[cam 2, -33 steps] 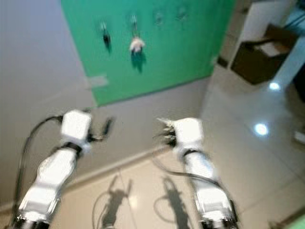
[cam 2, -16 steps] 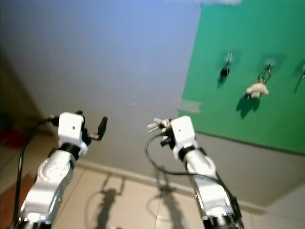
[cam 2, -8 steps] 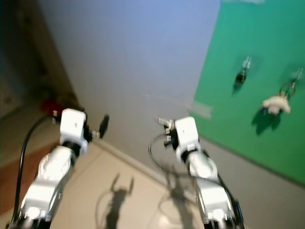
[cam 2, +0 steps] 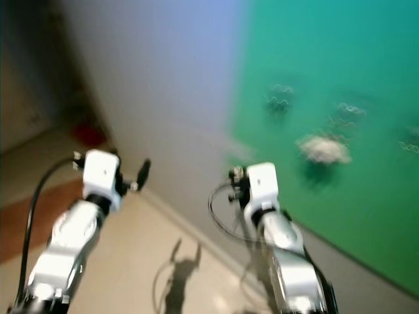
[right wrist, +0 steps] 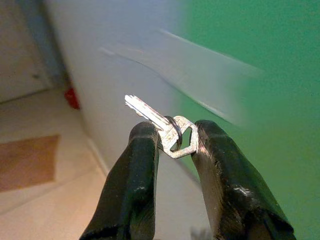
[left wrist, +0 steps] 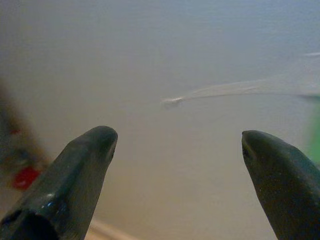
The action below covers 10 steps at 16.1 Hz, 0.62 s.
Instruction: Hang keys on a hook
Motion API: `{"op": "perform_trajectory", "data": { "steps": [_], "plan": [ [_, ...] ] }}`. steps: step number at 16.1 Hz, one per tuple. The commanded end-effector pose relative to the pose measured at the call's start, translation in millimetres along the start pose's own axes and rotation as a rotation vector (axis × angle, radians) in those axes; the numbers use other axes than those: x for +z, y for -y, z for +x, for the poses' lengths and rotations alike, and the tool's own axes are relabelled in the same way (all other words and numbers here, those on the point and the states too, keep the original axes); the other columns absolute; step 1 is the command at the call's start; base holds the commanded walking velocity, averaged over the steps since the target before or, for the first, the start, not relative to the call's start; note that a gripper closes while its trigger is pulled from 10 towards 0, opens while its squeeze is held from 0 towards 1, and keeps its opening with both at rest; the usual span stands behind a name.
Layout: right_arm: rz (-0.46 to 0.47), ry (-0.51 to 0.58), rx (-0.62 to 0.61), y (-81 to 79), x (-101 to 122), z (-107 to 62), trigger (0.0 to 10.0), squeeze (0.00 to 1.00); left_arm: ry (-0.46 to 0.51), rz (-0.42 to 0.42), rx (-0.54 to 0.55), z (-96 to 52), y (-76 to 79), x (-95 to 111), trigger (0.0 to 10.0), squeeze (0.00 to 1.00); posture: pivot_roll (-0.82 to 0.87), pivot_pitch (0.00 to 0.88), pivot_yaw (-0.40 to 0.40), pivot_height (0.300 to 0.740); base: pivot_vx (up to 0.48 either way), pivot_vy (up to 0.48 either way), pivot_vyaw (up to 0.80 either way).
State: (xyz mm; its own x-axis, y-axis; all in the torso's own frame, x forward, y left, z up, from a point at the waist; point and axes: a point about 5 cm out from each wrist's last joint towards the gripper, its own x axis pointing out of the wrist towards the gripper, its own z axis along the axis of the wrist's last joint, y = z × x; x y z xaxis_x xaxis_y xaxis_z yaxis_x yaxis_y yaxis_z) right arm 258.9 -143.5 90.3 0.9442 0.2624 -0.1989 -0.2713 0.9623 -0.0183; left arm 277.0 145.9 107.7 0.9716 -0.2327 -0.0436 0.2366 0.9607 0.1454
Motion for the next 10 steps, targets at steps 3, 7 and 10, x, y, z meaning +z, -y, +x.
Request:
{"op": "perform_trajectory", "data": {
  "steps": [3, 7, 10],
  "plan": [
    [-0.019, -0.038, 0.072, -1.8, -2.9, -14.5, 10.0, 0.00, -0.002, 0.000, -0.031, -1.5, 7.6, -0.1, 10.0, 0.00, -0.09, 0.000, 0.045, 0.740, 0.000, -0.463, -0.80],
    [-0.039, -0.052, 0.143, -9.4, -1.9, -17.7, 10.0, 0.00, -0.018, -0.013, -0.021, -4.8, 3.0, -3.2, 10.0, 0.00, -0.09, 0.000, 0.047, 0.740, 0.000, -0.113, -0.40],
    [-0.039, -0.067, 0.168, -10.6, -1.9, -19.5, 10.0, 0.00, -0.027, -0.007, -0.025, -8.5, 2.2, -5.3, 10.0, 0.00, -0.08, 0.000, 0.044, 0.740, 0.000, 0.000, 0.00]
  ]
}}
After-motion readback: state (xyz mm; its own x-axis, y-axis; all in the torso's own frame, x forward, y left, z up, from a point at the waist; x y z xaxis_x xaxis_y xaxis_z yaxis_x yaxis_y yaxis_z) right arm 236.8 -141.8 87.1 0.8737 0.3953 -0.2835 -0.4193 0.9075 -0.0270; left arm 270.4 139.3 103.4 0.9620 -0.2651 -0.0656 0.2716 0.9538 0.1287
